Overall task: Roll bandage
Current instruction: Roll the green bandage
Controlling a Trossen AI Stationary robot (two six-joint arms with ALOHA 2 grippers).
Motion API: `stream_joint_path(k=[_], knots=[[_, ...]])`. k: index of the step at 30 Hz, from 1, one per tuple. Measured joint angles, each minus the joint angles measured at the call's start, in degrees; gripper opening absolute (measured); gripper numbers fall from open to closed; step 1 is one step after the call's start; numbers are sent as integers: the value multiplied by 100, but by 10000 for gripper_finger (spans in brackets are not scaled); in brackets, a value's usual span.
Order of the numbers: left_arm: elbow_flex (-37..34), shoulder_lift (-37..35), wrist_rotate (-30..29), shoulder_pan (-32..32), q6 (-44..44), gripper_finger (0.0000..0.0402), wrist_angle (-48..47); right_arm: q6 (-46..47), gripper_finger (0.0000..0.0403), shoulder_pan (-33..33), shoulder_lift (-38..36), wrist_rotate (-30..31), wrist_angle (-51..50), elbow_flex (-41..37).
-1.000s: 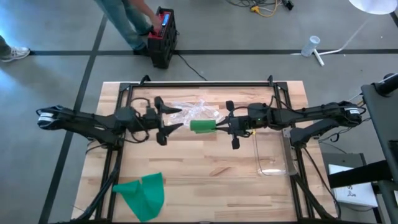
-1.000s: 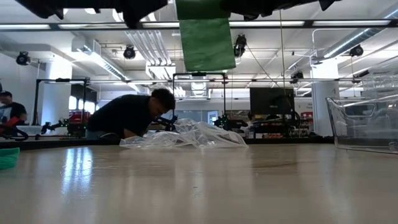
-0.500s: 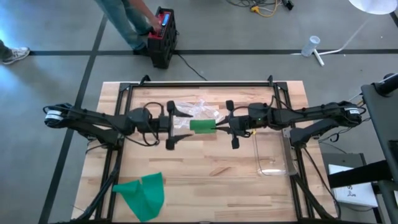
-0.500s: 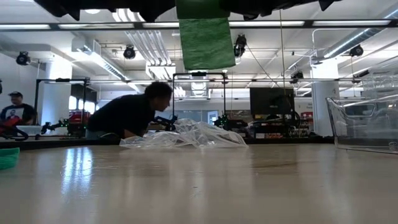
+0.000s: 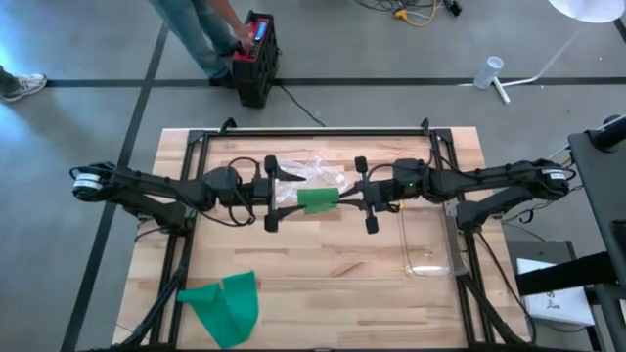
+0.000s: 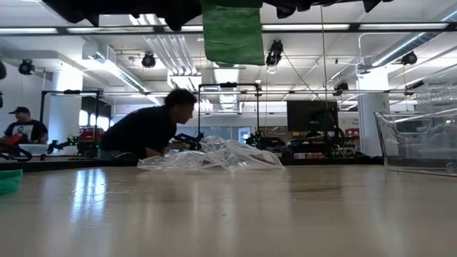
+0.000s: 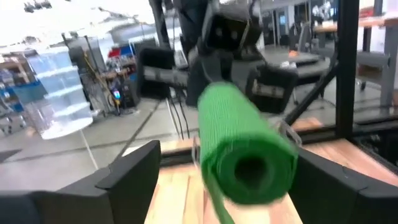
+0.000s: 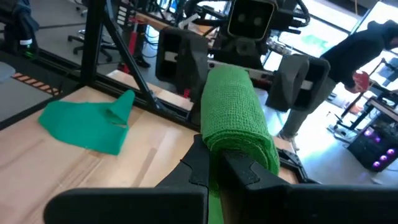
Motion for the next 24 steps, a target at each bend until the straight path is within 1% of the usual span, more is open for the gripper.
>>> stream_joint_path(k=[4,10,15,20,22,24], knots=[[32,220,150,0,55,298,-19,2,3,0,0,-1,-9,0],[234,498,151,0,73,283,2,136,3,-15,0,0,-51,0],[286,533,148,-2,196,261,-39,330,3,-64,2,4,-146,0],[237,494,106,-2,175,217,-48,357,3,-82,2,8,-130,0],[233,467,104,-2,173,189,-37,504,3,-87,2,7,-127,0],[234,441,98,-2,176,152,-98,667,3,-92,11,7,-138,0]])
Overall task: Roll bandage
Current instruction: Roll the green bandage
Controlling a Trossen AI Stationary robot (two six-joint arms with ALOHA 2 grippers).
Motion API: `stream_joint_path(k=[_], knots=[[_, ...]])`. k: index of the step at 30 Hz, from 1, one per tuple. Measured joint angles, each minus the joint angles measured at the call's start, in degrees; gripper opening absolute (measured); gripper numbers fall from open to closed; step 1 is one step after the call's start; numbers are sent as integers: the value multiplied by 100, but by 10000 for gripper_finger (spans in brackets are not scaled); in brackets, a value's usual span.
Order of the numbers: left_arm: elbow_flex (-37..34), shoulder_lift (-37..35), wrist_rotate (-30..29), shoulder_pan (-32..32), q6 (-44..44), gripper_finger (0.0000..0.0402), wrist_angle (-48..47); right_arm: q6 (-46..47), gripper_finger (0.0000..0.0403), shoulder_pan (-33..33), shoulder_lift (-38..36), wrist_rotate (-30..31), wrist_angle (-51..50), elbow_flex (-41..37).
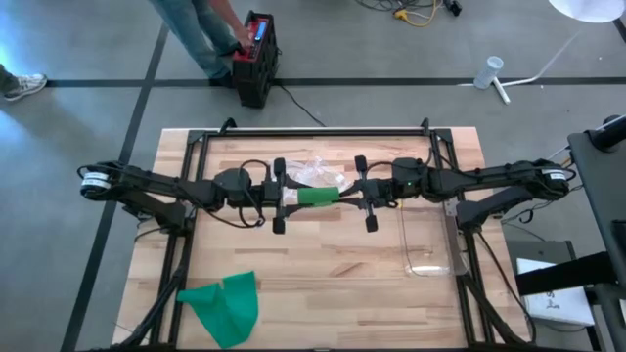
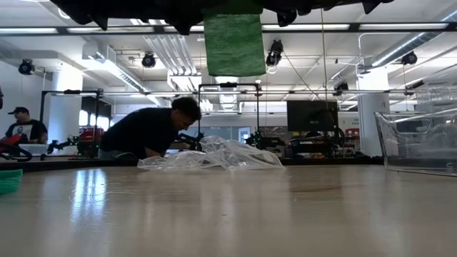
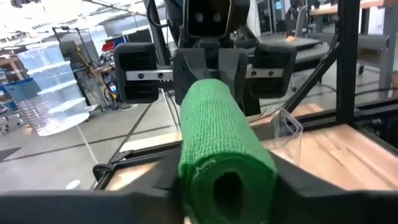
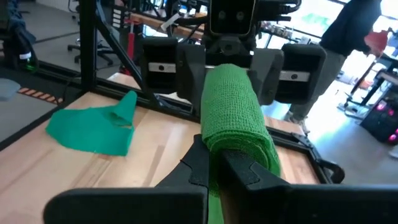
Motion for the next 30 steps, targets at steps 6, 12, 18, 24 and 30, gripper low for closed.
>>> stream_joint_path(k=[6,12,18,24,30], knots=[[-51,-164,-430,-4,200,29,-367,369,35,-5,28,53,18,0],[-145,-516,-559,-4,202,40,-474,441,114,1,28,1,45,92],[-152,-942,-639,7,340,36,-873,91,210,9,-108,-31,2,266],[-152,-1091,-588,4,340,33,-920,-270,279,4,-238,196,236,400],[-158,-1011,-389,0,233,38,-793,-218,297,4,91,269,644,518]])
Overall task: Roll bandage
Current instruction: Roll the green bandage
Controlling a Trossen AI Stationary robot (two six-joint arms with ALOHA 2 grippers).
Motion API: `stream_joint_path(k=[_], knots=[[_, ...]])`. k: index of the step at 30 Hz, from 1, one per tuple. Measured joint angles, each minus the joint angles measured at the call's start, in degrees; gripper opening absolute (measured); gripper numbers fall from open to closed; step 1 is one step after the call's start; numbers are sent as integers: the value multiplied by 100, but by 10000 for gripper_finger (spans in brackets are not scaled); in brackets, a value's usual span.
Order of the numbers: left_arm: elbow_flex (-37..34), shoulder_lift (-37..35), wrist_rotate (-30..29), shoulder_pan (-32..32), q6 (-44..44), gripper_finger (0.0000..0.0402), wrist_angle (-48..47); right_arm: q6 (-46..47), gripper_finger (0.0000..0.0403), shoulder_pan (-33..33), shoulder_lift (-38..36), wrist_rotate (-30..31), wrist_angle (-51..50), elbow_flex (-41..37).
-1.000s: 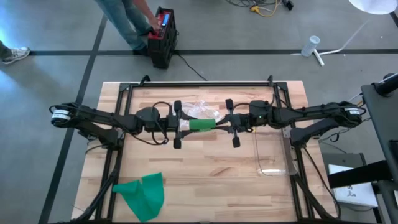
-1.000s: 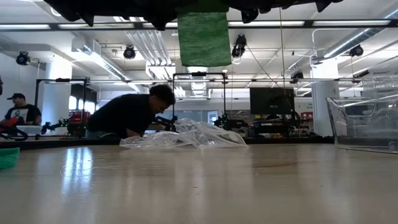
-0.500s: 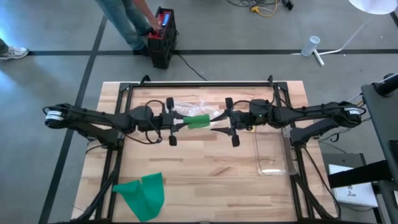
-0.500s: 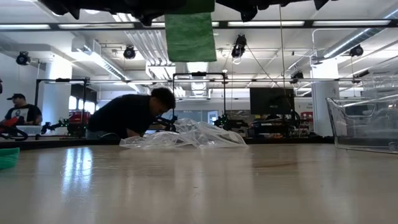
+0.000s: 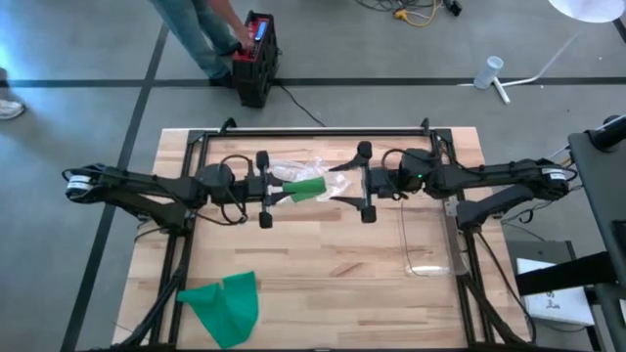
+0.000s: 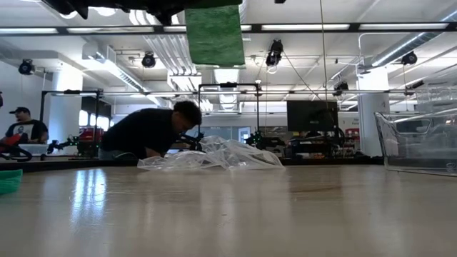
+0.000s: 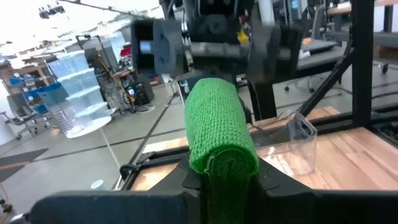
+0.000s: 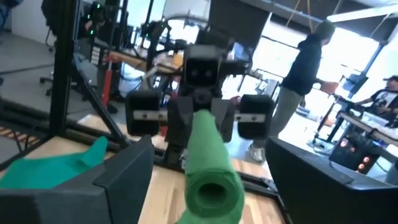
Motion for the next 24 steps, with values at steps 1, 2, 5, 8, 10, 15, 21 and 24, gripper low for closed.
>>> stream_joint_path(k=[1,2,5,8,10,15,21,24], knots=[[-3,13,5,0,-16,38,55,-16,297,0,73,-4,4,29],[-3,20,9,0,-29,38,108,-41,295,0,137,-12,-11,51],[-3,18,10,0,-40,39,100,-148,287,0,327,-17,26,188],[-9,18,12,0,-44,39,97,-230,278,0,524,-15,5,311],[-21,18,12,0,-44,40,87,-234,273,-6,643,10,-23,382],[-21,5,20,-4,-45,40,111,-263,262,-28,886,31,-144,579],[-24,-29,158,-17,-53,40,101,-268,246,-33,1015,30,-707,851],[-25,-32,160,-17,-67,41,100,-239,234,-37,1023,33,-942,951]])
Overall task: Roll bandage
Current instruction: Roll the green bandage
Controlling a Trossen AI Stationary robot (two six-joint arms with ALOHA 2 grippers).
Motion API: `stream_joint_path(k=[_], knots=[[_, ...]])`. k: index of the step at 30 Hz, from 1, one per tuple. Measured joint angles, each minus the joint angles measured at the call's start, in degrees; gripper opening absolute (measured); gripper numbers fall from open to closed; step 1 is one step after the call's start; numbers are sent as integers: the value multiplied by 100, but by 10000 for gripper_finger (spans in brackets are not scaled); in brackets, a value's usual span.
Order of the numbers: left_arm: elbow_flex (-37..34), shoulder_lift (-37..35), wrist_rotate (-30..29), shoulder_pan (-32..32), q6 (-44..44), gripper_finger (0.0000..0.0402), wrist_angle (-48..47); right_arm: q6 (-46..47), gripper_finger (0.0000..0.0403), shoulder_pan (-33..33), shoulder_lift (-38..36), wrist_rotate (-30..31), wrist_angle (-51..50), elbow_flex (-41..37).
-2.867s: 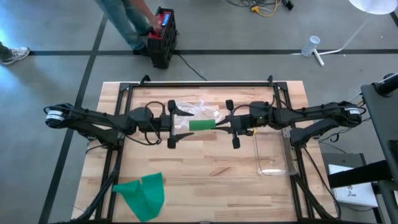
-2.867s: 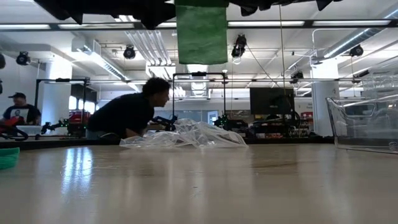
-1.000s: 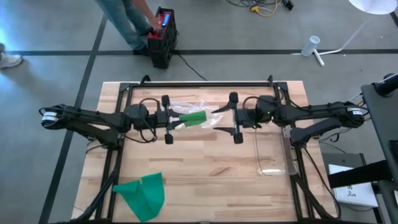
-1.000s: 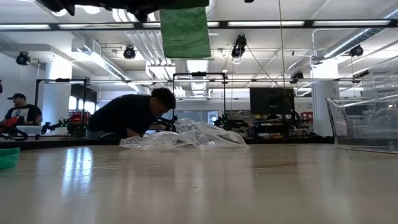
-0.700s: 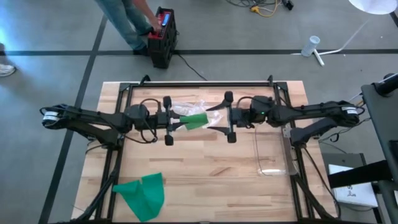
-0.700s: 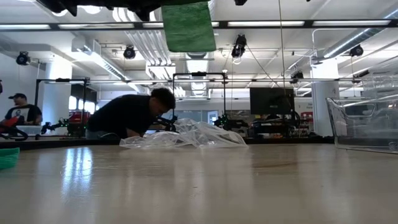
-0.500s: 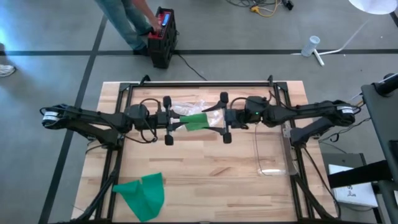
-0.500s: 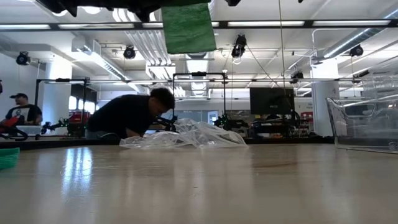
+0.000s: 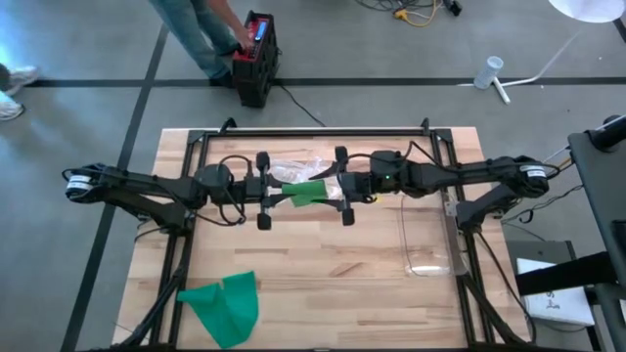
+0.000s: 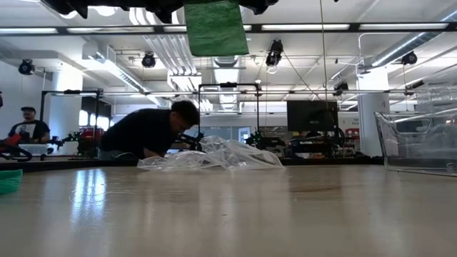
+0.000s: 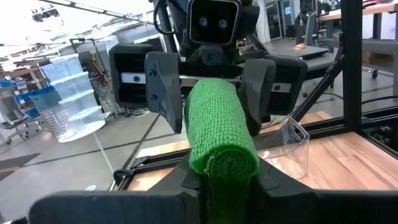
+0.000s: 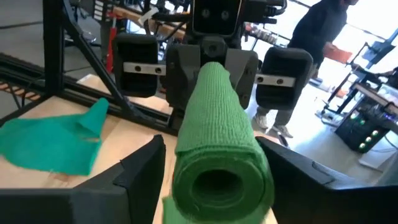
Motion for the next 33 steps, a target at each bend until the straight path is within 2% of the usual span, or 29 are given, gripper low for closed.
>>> stream_joint_path(k=[7,18,30,33], knots=[[0,-2,0,0,-2,41,33,87,180,0,-1,5,-98,120],[-2,-2,0,0,14,51,63,104,36,0,-27,9,-131,124],[-11,105,-4,0,-171,149,-296,529,38,0,-54,-79,118,317],[-11,201,-16,2,-308,168,-228,547,35,0,-42,-284,116,333]])
